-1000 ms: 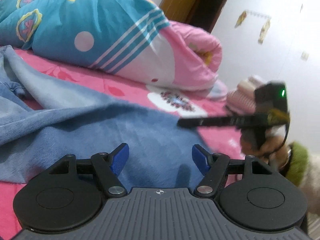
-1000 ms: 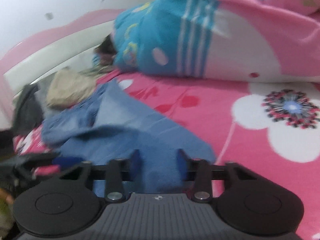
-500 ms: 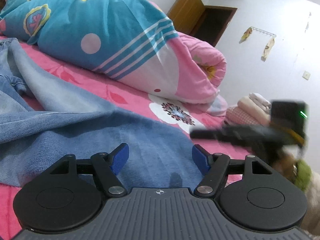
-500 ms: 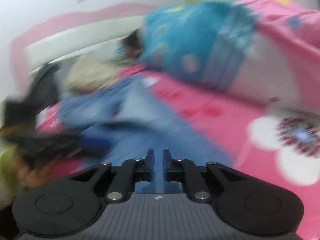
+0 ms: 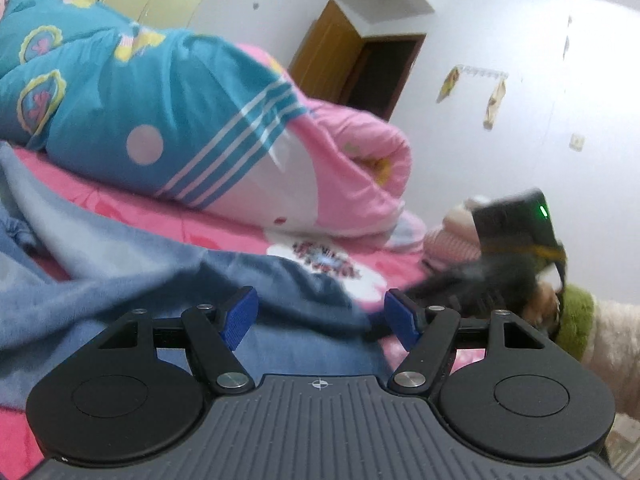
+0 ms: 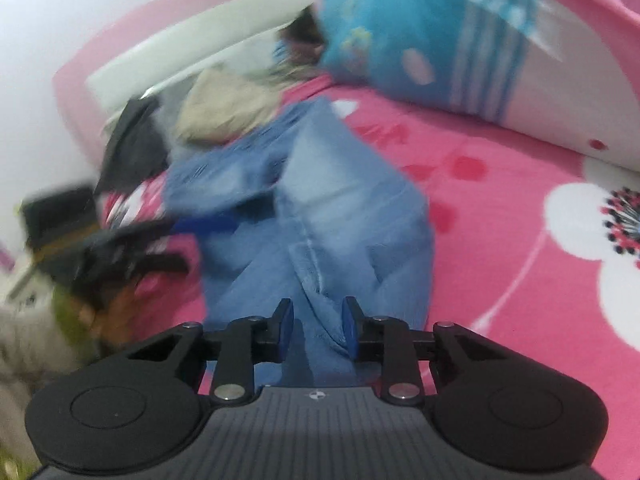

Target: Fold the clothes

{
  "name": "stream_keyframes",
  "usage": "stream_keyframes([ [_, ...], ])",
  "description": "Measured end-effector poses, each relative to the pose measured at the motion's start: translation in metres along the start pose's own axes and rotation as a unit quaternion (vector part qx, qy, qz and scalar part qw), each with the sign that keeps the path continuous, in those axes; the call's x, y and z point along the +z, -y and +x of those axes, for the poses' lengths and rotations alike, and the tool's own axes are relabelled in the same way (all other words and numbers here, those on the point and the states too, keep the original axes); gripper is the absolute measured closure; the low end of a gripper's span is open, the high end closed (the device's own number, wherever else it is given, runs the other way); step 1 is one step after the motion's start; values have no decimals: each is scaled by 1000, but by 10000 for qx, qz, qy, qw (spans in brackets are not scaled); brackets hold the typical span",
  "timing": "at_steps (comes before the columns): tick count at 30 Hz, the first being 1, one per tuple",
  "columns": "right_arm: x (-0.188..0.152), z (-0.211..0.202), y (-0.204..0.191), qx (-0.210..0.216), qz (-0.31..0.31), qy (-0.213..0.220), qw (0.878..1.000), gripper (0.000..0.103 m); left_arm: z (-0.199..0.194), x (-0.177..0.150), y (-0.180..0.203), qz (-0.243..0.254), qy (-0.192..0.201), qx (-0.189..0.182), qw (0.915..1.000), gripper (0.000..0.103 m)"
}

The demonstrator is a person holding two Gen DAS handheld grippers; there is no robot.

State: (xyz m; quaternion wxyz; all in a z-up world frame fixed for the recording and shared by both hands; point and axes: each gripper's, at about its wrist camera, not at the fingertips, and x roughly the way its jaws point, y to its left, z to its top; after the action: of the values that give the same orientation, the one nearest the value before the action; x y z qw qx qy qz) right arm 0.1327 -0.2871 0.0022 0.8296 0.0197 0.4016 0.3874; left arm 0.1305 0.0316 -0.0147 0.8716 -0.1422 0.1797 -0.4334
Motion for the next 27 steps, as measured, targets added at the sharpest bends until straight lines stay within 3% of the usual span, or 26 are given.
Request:
stream_keyframes([
  [1, -3, 5, -8, 109, -68, -126, 9998, 76, 1, 1, 0, -50, 36, 26, 10000, 33],
  [3, -9, 19, -25, 425, -184, -474, 9978, 96, 6, 2, -2, -166, 11, 114, 9998, 33],
  [7, -28, 42, -71, 235, -1106, -1084, 9877, 96, 23, -5, 1, -74, -493, 526, 9974, 33],
  [10, -19, 27, -76, 199, -1239, -875, 9882, 96, 27, -13, -1, -74, -719, 607, 9955, 34],
  [13, 11, -4, -48, -112, -802, -150, 9966, 93, 26, -15, -2, -67, -776, 597, 9952, 34],
  [14, 22, -13, -37, -273, -617, 120, 9977, 89, 24, -15, -1, -65, -759, 590, 9953, 34],
  [17, 54, -17, 2, -752, 56, 673, 9949, 62, 17, -10, 1, 72, -509, 710, 9961, 33],
  [18, 62, -14, 13, -877, 252, 775, 9928, 62, 14, -7, 2, 146, -399, 782, 9960, 33],
  [22, 77, 19, 34, -779, 456, 471, 9948, 58, 7, 2, -1, 262, -174, 1000, 9945, 33],
  [27, 67, 49, 16, -498, -256, 134, 9983, 25, -3, 6, -4, 429, -36, 1217, 9916, 33],
])
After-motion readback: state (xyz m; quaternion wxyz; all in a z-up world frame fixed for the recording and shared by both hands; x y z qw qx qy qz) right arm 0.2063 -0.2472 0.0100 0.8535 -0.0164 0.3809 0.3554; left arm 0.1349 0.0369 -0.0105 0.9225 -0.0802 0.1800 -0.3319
